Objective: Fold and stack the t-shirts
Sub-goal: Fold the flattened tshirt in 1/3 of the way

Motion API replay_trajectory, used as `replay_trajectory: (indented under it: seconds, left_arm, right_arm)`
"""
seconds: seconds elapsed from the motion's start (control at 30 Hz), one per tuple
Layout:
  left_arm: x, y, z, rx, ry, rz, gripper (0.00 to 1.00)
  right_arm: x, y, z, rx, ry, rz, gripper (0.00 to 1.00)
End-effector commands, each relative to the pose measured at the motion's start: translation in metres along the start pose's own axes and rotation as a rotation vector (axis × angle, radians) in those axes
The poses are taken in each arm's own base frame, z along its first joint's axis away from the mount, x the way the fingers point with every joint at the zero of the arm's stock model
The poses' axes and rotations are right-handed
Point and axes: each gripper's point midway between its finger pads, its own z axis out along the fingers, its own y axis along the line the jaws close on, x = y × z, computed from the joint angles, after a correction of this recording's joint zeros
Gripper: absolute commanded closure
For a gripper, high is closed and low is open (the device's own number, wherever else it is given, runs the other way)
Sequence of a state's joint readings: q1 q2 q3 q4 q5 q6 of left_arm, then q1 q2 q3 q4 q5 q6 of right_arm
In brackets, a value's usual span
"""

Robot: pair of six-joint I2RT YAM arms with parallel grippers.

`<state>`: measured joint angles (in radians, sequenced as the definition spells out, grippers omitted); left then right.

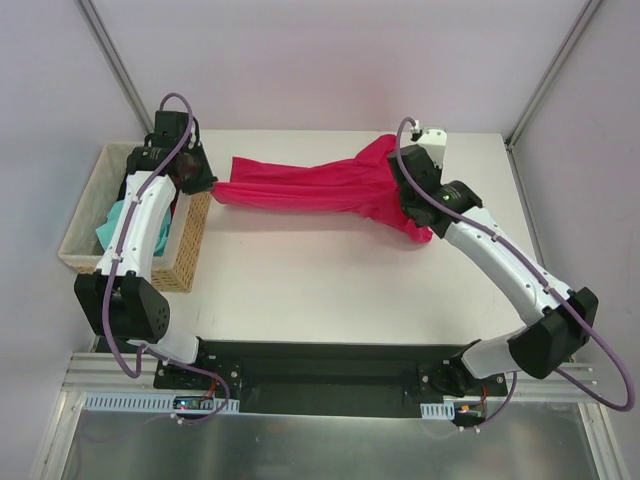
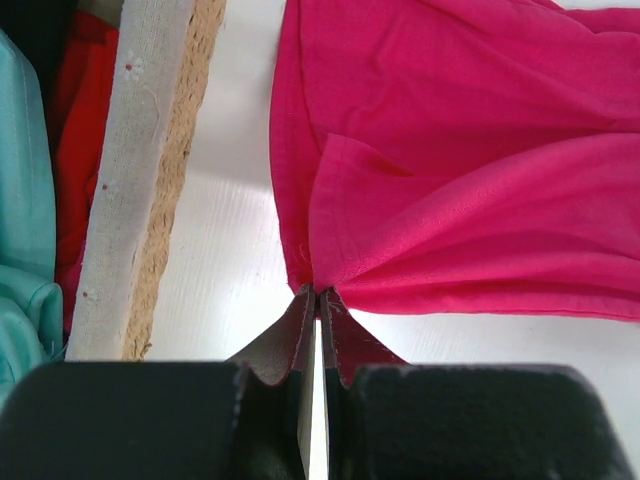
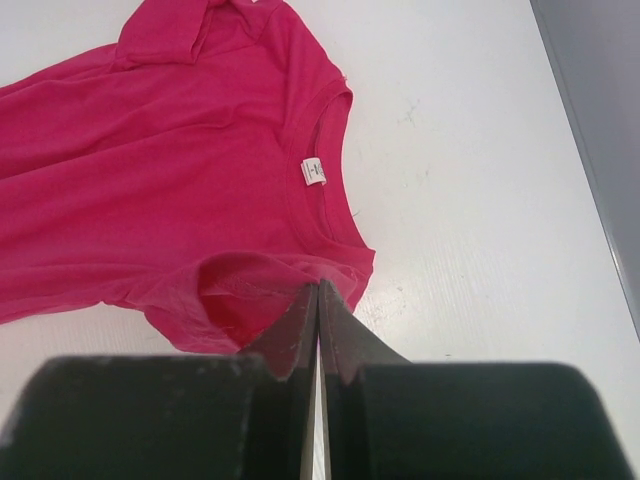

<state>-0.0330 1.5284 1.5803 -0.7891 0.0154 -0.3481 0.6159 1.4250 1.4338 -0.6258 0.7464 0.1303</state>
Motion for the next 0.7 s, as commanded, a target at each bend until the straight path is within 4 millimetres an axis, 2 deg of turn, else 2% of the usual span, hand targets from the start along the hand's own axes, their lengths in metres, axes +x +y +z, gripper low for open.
replay_trajectory:
  seconds: [0.0, 0.3, 0.67]
  left_arm:
    - [-0.005, 0.001, -0.020, 0.005, -0.062, 0.000, 1.00]
    - [-0.004, 0.002, -0.033, 0.011, -0.089, 0.025, 1.00]
    - [0.003, 0.004, -0.037, 0.013, -0.078, 0.034, 1.00]
  right_arm:
    - [-0.008, -0.014, -0.018, 0.031, -0.053, 0.062, 0.99]
    - [0.003, -0.015, -0.028, 0.038, -0.051, 0.078, 0.99]
    - [0.011, -0.017, -0.039, 0.049, -0.050, 0.083, 0.99]
